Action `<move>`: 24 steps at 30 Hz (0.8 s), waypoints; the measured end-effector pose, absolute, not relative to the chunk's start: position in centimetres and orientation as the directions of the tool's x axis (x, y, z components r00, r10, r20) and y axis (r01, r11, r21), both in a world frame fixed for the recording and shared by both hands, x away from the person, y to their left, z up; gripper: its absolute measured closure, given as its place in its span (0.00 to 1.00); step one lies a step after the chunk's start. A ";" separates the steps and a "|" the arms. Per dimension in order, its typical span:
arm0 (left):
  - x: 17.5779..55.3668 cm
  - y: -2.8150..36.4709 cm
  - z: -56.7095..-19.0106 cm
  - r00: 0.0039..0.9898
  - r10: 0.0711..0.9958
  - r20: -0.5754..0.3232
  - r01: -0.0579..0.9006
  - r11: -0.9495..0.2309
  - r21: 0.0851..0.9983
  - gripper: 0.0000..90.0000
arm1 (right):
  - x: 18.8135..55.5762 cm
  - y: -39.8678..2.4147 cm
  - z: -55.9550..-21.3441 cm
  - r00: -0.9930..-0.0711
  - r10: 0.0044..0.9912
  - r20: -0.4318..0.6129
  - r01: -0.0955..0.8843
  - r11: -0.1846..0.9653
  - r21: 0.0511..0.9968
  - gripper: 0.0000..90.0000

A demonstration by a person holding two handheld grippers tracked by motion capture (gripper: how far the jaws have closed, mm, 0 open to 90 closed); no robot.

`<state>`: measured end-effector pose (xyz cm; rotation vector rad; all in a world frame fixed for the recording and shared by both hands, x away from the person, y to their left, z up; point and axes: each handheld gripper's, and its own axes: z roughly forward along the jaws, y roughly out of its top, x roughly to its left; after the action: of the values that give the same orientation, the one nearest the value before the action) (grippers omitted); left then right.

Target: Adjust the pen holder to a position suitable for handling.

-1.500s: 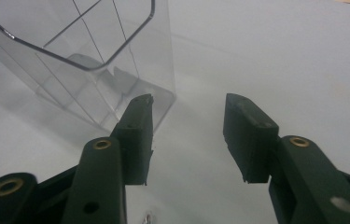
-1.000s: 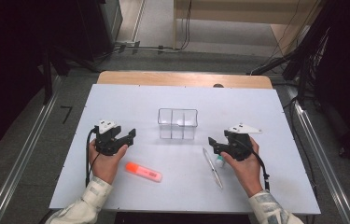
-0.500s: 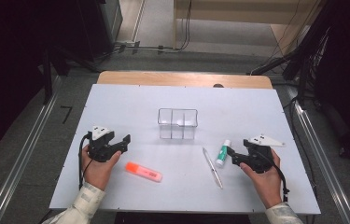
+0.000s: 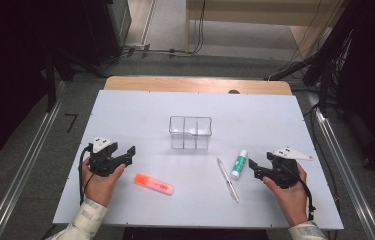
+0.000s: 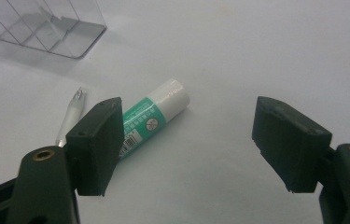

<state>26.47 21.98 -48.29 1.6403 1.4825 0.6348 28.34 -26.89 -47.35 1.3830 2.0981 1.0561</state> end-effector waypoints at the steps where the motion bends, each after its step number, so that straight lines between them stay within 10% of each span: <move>1: 26.5 22.0 -48.3 0.179 0.972 -0.153 0.561 0.026 0.827 0.35 | 28.4 -26.9 -47.4 -0.417 0.906 0.069 0.598 0.217 0.772 0.27; 24: 26.8 21.7 -48.3 0.178 0.974 -0.141 0.557 0.019 0.830 0.33 | 28.1 -27.0 -47.4 -0.418 0.905 0.074 0.601 0.215 0.770 0.27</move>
<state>26.84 21.70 -48.26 1.6440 1.4822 0.6490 28.09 -26.98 -47.45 1.3973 2.1024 1.0539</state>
